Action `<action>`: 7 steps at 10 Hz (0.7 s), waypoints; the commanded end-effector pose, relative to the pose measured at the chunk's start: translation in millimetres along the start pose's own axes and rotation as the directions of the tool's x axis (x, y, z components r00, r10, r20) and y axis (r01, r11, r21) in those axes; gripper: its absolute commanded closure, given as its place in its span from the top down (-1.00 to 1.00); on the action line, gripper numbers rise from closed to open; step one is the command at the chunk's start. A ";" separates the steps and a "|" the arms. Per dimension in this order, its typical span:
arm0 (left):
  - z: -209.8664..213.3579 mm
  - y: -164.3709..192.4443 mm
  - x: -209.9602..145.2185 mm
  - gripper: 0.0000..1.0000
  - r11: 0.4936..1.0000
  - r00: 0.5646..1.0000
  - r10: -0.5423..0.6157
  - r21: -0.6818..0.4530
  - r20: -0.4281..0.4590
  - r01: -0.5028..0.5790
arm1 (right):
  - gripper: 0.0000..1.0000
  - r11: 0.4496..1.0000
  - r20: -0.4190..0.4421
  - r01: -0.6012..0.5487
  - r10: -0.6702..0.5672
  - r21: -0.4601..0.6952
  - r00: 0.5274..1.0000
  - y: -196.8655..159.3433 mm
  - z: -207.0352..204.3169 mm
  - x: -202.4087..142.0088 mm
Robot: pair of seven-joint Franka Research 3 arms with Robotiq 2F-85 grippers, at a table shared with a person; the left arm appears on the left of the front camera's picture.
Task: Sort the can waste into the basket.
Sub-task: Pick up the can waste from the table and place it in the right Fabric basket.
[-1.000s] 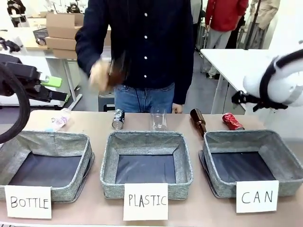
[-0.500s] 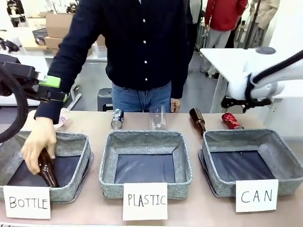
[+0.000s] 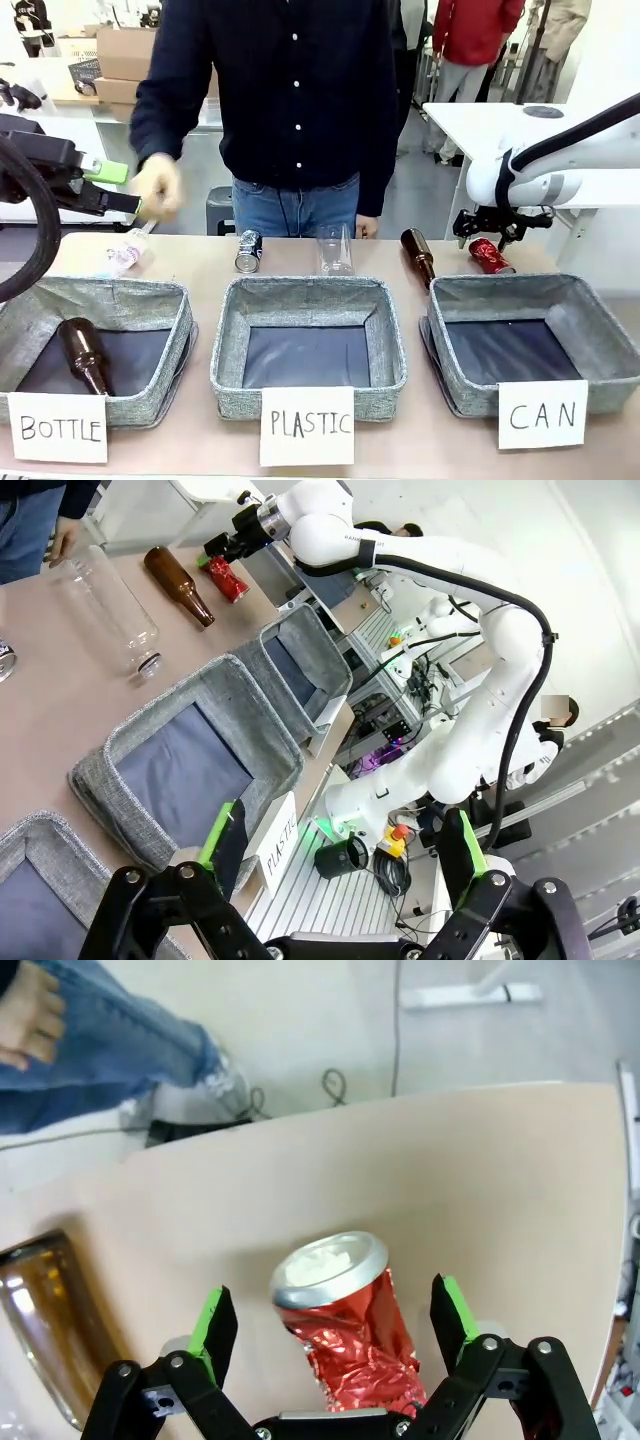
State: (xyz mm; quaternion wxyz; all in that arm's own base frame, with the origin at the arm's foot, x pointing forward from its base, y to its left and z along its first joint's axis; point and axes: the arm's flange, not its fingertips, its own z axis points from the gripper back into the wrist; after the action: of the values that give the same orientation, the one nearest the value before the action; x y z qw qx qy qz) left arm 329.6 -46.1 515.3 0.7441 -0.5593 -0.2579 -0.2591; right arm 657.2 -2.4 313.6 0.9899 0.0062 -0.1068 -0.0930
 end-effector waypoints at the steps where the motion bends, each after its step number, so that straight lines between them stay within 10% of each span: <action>1: -1.2 0.1 1.5 1.00 1.000 1.000 -0.024 -0.016 0.014 0.025 | 1.00 1.000 -0.025 -0.025 0.025 0.004 0.999 -0.8 -2.9 8.2; 3: -1.2 0.1 1.5 1.00 1.000 1.000 -0.024 -0.016 0.014 0.025 | 1.00 1.000 -0.023 -0.027 0.027 0.005 0.999 -0.1 -3.3 6.6; 4: -1.2 0.1 1.5 1.00 1.000 1.000 -0.024 -0.016 0.014 0.025 | -0.19 0.999 -0.003 -0.033 0.033 0.007 0.999 0.8 -0.3 4.7; 5: -1.2 0.1 1.5 1.00 1.000 1.000 -0.024 -0.016 0.014 0.025 | -0.20 0.999 0.002 -0.031 0.031 0.024 1.000 0.7 2.7 3.4; 6: -1.2 0.1 1.5 1.00 1.000 1.000 -0.024 -0.016 0.014 0.025 | -1.00 1.000 0.006 -0.018 0.017 0.020 1.000 -0.8 3.3 4.0; 7: -1.2 0.1 1.5 1.00 1.000 1.000 -0.024 -0.016 0.014 0.025 | -0.29 0.999 0.018 -0.024 0.024 0.026 1.000 -0.2 5.3 2.2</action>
State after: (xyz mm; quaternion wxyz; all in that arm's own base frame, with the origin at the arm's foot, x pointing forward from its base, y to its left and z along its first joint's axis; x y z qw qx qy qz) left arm 329.5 -45.9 515.4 0.7438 -0.5595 -0.2580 -0.2593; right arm 659.9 -1.4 315.1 0.9905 0.0074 -0.1070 -0.0862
